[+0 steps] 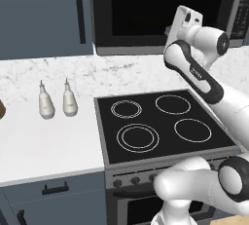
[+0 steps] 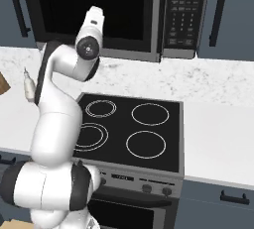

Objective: Open the microwave, place the bowl with waffle inside the microwave, then close the microwave door and turn it on.

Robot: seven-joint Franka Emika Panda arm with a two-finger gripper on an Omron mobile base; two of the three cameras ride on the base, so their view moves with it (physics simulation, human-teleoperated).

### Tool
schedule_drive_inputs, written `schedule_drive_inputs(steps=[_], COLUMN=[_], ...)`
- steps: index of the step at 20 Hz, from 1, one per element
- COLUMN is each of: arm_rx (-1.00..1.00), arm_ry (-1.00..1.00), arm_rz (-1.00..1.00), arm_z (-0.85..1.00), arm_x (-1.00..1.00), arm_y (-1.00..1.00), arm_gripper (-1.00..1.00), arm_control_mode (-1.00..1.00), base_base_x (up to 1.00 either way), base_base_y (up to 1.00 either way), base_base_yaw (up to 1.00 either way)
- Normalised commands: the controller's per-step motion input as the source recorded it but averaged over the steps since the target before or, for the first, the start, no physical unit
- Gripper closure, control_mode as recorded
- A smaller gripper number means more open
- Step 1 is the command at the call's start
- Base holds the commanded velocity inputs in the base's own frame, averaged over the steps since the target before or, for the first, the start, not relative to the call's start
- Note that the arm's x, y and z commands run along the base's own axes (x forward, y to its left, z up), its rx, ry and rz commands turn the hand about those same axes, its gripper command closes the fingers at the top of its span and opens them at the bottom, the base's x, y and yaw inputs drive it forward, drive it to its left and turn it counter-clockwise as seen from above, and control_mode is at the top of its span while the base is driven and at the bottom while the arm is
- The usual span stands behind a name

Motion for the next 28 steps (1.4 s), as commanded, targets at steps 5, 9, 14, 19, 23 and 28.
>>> schedule_drive_inputs(steps=[5,9,14,19,23,28], arm_rx=[0.09,0.03,-0.03,-0.02,-0.05,-0.12], arm_ry=[-0.17,0.03,0.08,0.02,0.11,0.28], arm_rz=[0.31,0.19,0.00,-0.07,-0.10,-0.09], arm_z=[0.07,0.05,0.16,0.63,0.54,0.25], arm_x=[1.00,0.96,-0.05,-1.00,-0.89,-0.19], arm_y=[0.00,0.00,-0.40,-0.99,-0.95,-0.98], arm_gripper=[1.00,1.00,1.00,1.00,1.00,1.00], arm_control_mode=[-1.00,-1.00,-1.00,-1.00,-1.00,-1.00], base_base_x=[0.00,0.00,0.00,0.00,0.00,0.00], base_base_y=[0.00,0.00,0.00,0.00,0.00,0.00], base_base_yaw=[0.00,0.00,0.00,0.00,0.00,0.00])
